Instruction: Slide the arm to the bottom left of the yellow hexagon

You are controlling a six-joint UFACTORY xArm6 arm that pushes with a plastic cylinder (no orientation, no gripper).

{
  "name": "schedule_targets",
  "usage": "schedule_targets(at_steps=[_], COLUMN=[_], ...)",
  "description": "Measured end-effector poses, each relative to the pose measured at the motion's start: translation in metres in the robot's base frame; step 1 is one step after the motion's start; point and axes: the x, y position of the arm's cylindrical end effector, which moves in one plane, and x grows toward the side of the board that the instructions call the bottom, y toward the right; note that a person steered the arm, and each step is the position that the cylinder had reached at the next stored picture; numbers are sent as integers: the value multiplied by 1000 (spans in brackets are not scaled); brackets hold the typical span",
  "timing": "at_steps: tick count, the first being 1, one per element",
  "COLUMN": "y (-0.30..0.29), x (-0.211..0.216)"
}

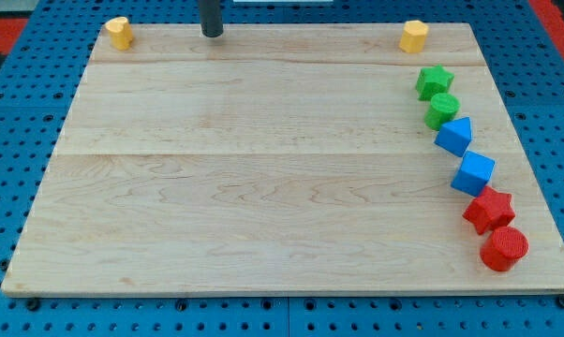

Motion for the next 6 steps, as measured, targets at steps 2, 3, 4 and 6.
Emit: schedule_targets(at_steps=[2,3,4,6], y=[7,46,95,179], x=[0,12,26,40])
